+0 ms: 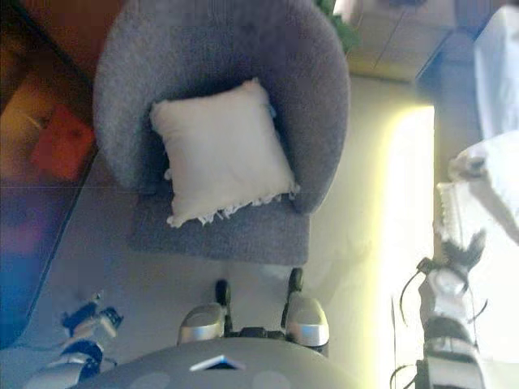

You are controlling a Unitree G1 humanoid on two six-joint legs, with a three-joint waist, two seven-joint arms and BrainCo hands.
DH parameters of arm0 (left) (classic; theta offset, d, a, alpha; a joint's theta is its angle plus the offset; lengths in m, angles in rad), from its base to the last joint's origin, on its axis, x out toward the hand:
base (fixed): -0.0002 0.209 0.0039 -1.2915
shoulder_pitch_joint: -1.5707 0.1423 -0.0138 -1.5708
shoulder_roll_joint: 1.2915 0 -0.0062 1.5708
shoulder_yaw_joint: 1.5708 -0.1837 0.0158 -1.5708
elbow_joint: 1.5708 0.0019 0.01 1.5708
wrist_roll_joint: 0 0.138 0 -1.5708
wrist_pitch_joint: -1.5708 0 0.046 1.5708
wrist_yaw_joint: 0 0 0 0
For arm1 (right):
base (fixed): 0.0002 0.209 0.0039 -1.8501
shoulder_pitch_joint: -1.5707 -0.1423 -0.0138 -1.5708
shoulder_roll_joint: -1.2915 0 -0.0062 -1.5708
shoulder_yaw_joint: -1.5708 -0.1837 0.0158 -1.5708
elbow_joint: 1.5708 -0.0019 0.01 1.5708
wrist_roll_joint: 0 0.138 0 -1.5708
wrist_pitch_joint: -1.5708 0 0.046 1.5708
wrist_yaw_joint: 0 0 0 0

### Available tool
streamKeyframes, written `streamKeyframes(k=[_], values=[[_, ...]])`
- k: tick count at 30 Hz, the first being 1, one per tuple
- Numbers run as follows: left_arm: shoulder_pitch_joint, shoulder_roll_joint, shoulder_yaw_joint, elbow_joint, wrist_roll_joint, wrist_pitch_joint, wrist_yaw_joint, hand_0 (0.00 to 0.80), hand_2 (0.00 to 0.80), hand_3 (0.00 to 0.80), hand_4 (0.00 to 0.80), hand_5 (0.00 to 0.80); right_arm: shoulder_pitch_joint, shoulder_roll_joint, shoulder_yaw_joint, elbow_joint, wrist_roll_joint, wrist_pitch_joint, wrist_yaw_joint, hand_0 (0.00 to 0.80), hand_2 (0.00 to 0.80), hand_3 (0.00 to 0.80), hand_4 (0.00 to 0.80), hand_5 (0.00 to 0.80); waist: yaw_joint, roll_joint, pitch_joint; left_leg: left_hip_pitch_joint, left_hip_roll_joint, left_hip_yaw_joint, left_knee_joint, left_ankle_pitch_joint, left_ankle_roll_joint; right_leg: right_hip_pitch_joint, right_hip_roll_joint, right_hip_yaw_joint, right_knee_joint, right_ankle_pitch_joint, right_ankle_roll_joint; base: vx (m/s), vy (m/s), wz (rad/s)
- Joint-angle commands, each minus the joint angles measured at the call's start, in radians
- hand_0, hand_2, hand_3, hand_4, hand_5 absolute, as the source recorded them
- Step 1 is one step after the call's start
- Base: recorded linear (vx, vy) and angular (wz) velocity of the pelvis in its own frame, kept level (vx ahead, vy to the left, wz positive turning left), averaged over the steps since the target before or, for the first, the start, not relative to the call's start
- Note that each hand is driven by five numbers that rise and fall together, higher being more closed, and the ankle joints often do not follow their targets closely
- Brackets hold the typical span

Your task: Pick up the cushion and take it to the sofa

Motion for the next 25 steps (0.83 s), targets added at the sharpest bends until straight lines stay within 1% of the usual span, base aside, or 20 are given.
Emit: streamKeyframes(k=[1, 2, 4, 5, 7, 9, 14, 16, 21, 25], values=[[0.001, -0.033, -0.057, 0.105, 0.177, 0.094, -0.153, 0.000, 0.000, 0.000, 0.000, 0.000, -0.010, 0.040, 0.052, 0.107, -0.011, 0.057, 0.111, 0.000, 0.000, 0.000, 0.000, 0.000, -0.018, -0.005, -0.023, -0.012, -0.005, 0.002, 0.011, -0.009, 0.005, 0.081, -0.053, 0.005, 0.029, -0.070, 0.063, 0.055, -0.027, -0.07], [0.000, -0.041, -0.074, 0.108, 0.173, 0.115, -0.172, 0.000, 0.000, 0.000, 0.000, 0.000, -0.004, 0.063, 0.066, 0.140, 0.002, 0.066, 0.134, 0.000, 0.000, 0.000, 0.000, 0.000, -0.020, -0.003, -0.028, -0.004, -0.004, 0.006, 0.008, -0.010, 0.006, 0.089, -0.051, 0.006, 0.029, -0.073, 0.062, 0.047, -0.016, -0.12], [-0.002, -0.063, -0.096, 0.119, 0.136, 0.139, -0.209, 0.000, 0.000, 0.000, 0.000, 0.000, 0.007, 0.122, 0.083, 0.204, 0.063, 0.109, 0.189, 0.000, 0.000, 0.000, 0.000, 0.000, -0.027, 0.004, -0.034, 0.009, -0.004, 0.006, 0.005, -0.012, 0.009, 0.102, -0.045, 0.010, 0.030, -0.080, 0.059, 0.031, -0.008, -0.17], [-0.003, -0.074, -0.102, 0.127, 0.140, 0.145, -0.228, 0.000, 0.000, 0.000, 0.000, 0.000, 0.011, 0.143, 0.090, 0.238, 0.083, 0.113, 0.196, 0.000, 0.000, 0.000, 0.000, 0.000, -0.028, 0.006, -0.036, 0.014, -0.005, 0.007, 0.003, -0.013, 0.011, 0.107, -0.043, 0.011, 0.030, -0.083, 0.058, 0.007, -0.012, -0.08], [-0.005, -0.107, -0.127, 0.135, 0.158, 0.161, -0.274, 0.000, 0.000, 0.000, 0.000, 0.000, 0.020, 0.181, 0.102, 0.272, 0.068, 0.133, 0.225, 0.000, 0.000, 0.000, 0.000, 0.000, -0.031, 0.009, -0.038, 0.021, -0.005, 0.008, 0.002, -0.016, 0.016, 0.114, -0.038, 0.013, 0.029, -0.086, 0.055, -0.006, -0.010, -0.02], [-0.004, -0.135, -0.159, 0.139, 0.162, 0.159, -0.276, 0.000, 0.000, 0.000, 0.000, 0.000, 0.020, 0.211, 0.131, 0.288, 0.064, 0.134, 0.224, 0.000, 0.000, 0.000, 0.000, 0.000, -0.031, 0.010, -0.039, 0.030, -0.005, 0.007, 0.001, -0.018, 0.018, 0.122, -0.034, 0.013, 0.029, -0.089, 0.054, -0.008, -0.023, -0.09], [-0.006, -0.152, -0.203, 0.130, 0.150, 0.164, -0.308, 0.000, 0.000, 0.000, 0.000, 0.000, 0.014, 0.218, 0.170, 0.290, 0.052, 0.125, 0.225, 0.000, 0.000, 0.000, 0.000, 0.000, -0.032, 0.012, -0.044, 0.046, -0.004, 0.005, 0.000, -0.028, 0.024, 0.138, -0.028, 0.017, 0.030, -0.099, 0.051, -0.005, -0.012, -0.04], [-0.004, -0.152, -0.220, 0.122, 0.135, 0.164, -0.306, 0.000, 0.000, 0.000, 0.000, 0.000, 0.015, 0.215, 0.189, 0.294, 0.022, 0.121, 0.236, 0.000, 0.000, 0.000, 0.000, 0.000, -0.031, 0.013, -0.046, 0.050, -0.005, 0.003, 0.000, -0.030, 0.027, 0.142, -0.027, 0.017, 0.029, -0.101, 0.050, -0.010, -0.016, 0.03], [-0.001, -0.138, -0.233, 0.103, 0.122, 0.149, -0.332, 0.000, 0.000, 0.000, 0.000, 0.000, 0.015, 0.215, 0.242, 0.296, -0.059, 0.127, 0.273, 0.000, 0.000, 0.000, 0.000, 0.000, -0.022, 0.014, -0.046, 0.052, -0.008, -0.008, 0.000, -0.031, 0.028, 0.150, -0.026, 0.009, 0.029, -0.104, 0.049, -0.002, 0.000, 0.01], [0.000, -0.141, -0.243, 0.093, 0.119, 0.133, -0.346, 0.000, 0.000, 0.000, 0.000, 0.000, 0.009, 0.230, 0.294, 0.290, -0.107, 0.127, 0.292, 0.000, 0.000, 0.000, 0.000, 0.000, -0.011, 0.016, -0.044, 0.050, -0.010, -0.018, 0.000, -0.031, 0.030, 0.155, -0.025, 0.001, 0.028, -0.108, 0.046, -0.003, 0.002, 0.05]])
